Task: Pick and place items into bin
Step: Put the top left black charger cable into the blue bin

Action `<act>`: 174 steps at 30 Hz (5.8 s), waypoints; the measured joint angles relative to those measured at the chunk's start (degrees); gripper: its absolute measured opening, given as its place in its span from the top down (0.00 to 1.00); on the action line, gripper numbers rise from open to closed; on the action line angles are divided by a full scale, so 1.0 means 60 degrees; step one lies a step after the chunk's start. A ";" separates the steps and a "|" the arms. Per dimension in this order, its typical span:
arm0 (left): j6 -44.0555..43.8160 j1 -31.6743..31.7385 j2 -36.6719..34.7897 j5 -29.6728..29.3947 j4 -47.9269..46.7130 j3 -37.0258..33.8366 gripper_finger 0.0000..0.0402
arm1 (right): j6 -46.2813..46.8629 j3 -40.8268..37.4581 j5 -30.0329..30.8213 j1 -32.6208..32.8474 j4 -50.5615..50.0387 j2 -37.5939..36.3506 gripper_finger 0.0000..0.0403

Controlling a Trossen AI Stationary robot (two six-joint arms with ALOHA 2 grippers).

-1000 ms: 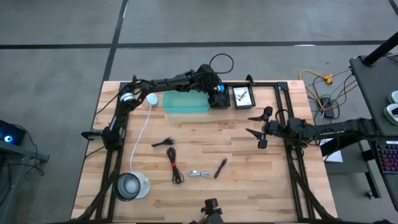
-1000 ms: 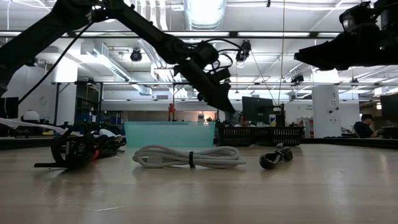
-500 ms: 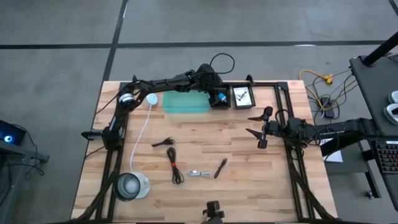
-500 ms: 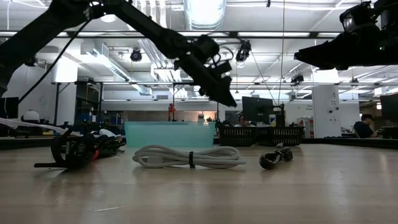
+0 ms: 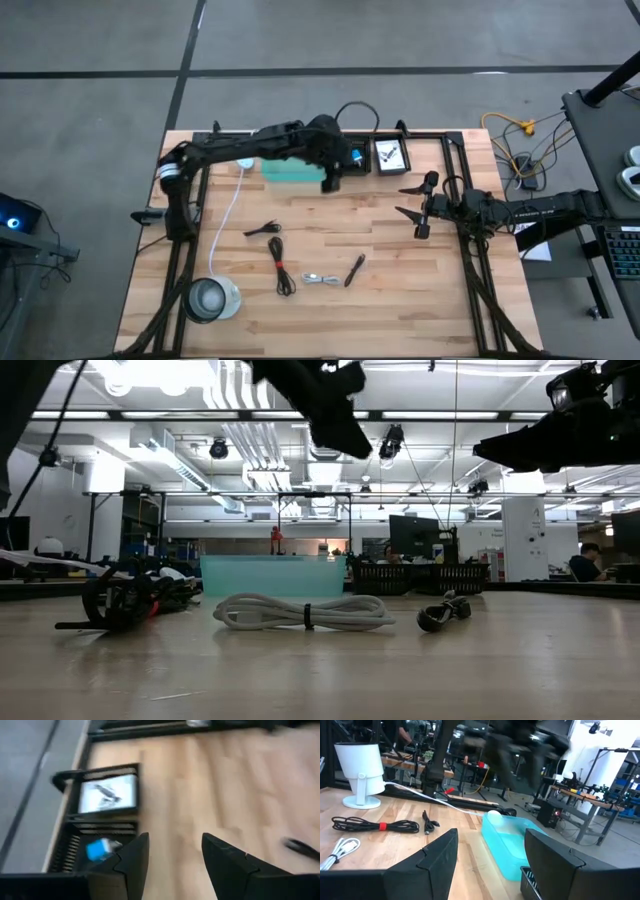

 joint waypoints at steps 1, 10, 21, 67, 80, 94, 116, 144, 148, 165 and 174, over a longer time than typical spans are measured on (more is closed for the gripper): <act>-0.0001 -0.0146 -0.0192 -0.0007 -0.0414 0.0000 0.59 | 0.0000 0.0000 -0.0005 -0.0003 -0.0003 0.0001 0.47; -0.2381 -0.1196 -0.0740 -0.0760 -0.4384 -0.0199 0.59 | -0.0177 0.0000 -0.0017 -0.0017 0.0004 0.0004 0.47; -0.3530 -0.1353 -0.0721 -0.1364 -0.6259 -0.2599 0.59 | -0.0254 0.0000 -0.0014 -0.0021 0.0025 0.0002 0.47; -0.2856 -0.1360 -0.1572 -0.1533 -0.5069 -0.6126 0.59 | -0.0249 0.0000 -0.0006 -0.0021 0.0018 0.0001 0.47; -0.3738 -0.1813 -0.2135 -0.0064 -0.4235 -0.6464 0.59 | -0.0222 0.0000 -0.0009 -0.0018 -0.0022 0.0003 0.47; -0.5020 -0.1870 -0.2131 -0.0245 -0.3017 -0.7900 0.59 | -0.0243 0.0000 -0.0006 -0.0021 -0.0018 0.0000 0.47; -0.3744 -0.1845 -0.2131 -0.1299 -0.2586 -0.7987 0.97 | -0.0391 0.0000 -0.0008 -0.0021 -0.0011 0.0004 0.47; 0.1763 0.0886 -0.2149 -0.4530 0.0083 -0.4302 0.95 | -0.0452 0.0000 -0.0006 -0.0021 -0.0011 0.0003 0.47; 0.1763 0.1295 -0.2149 -0.4513 0.0086 -0.4310 0.95 | -0.0462 0.0000 -0.0006 -0.0020 -0.0011 0.0004 0.47; 0.1745 0.1785 -0.2149 -0.4132 0.0182 -0.5209 0.95 | -0.0494 0.0000 -0.0006 -0.0021 -0.0011 0.0004 0.47; 0.1745 0.1784 -0.2149 -0.4317 0.0267 -0.5260 0.90 | -0.0498 0.0000 -0.0010 -0.0019 -0.0015 0.0002 0.47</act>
